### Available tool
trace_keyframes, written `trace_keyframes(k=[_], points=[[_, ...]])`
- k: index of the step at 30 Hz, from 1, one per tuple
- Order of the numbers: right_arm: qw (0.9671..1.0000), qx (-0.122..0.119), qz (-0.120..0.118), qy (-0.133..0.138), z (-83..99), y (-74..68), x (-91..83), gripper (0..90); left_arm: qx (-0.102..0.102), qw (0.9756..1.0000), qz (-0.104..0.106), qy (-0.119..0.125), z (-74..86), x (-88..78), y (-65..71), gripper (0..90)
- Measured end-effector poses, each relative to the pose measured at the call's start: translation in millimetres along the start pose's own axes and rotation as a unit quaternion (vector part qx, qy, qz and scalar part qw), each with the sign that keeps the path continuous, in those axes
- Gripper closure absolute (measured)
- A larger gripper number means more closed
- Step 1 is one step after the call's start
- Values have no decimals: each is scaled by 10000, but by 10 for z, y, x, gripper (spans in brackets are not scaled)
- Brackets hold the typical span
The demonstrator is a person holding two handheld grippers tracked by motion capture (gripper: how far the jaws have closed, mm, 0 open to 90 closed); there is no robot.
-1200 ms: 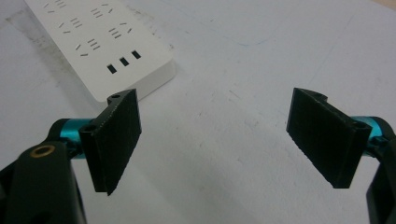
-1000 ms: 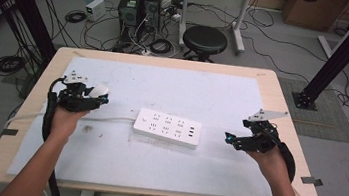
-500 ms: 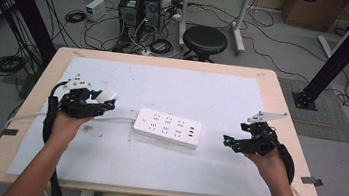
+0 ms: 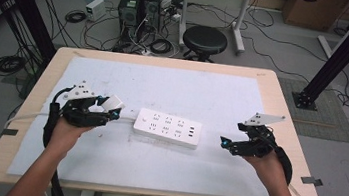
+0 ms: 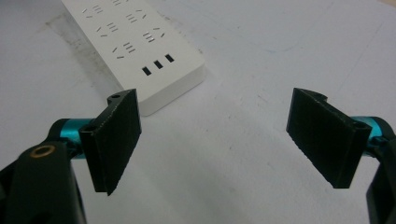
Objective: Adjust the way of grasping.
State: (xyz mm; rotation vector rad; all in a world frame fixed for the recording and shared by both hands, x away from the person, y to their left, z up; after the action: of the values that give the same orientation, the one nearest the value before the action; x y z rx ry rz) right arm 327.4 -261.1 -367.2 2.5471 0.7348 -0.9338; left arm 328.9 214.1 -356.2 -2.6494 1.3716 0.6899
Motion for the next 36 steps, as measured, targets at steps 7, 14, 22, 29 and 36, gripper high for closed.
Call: trace_keyframes(k=[7, 14, 22, 29, 36], points=[[9998, 26, -189, -69, 17, -76, 45, 181, 461, 9981, 380, -173, -10, 90, 192, 425], [9995, 83, -290, -54, -10, -125, 40, 182, 730, 9950, 647, -232, 8, 182, 304, 425], [9979, 155, -619, -56, -81, -245, 64, 182, 967, 9905, 927, -310, 39, 314, 398, 425], [9966, 174, -799, -125, -117, -367, 123, 182, 1215, 9850, 1142, -435, 63, 430, 463, 425], [9927, 265, -1166, -147, -180, -469, 148, 182, 1448, 9795, 1259, -615, 56, 539, 519, 425]])
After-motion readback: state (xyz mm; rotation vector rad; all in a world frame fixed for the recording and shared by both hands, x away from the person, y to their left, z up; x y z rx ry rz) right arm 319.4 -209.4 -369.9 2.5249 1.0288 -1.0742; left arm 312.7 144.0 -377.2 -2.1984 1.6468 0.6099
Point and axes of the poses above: each handheld gripper's, and its own axes: x roughly forward along the jaws, z roughly out of its underside, y roughly to its right, the point moved 1 cm from there along x, roughly forward along the jaws, and after that the axes turned 11 degrees about z, right-handed, at the moved point
